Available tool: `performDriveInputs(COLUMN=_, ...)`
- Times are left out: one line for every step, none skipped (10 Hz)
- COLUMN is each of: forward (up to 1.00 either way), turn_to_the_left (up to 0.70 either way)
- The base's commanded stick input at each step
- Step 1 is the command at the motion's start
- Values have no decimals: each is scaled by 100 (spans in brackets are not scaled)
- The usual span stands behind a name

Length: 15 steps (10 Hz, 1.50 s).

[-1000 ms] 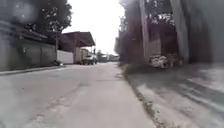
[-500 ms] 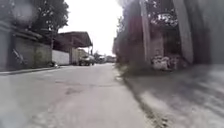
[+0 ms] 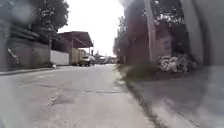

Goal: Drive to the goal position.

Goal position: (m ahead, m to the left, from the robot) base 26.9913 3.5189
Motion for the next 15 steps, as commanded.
performDriveInputs(forward=100, turn_to_the_left=0)
performDriveInputs(forward=100, turn_to_the_left=0)
performDriveInputs(forward=100, turn_to_the_left=0)
performDriveInputs(forward=100, turn_to_the_left=0)
performDriveInputs(forward=100, turn_to_the_left=0)
performDriveInputs(forward=100, turn_to_the_left=0)
performDriveInputs(forward=100, turn_to_the_left=0)
performDriveInputs(forward=100, turn_to_the_left=0)
performDriveInputs(forward=100, turn_to_the_left=-3)
performDriveInputs(forward=100, turn_to_the_left=-38)
performDriveInputs(forward=100, turn_to_the_left=-33)
performDriveInputs(forward=100, turn_to_the_left=-6)
performDriveInputs(forward=100, turn_to_the_left=0)
performDriveInputs(forward=100, turn_to_the_left=0)
performDriveInputs(forward=100, turn_to_the_left=0)
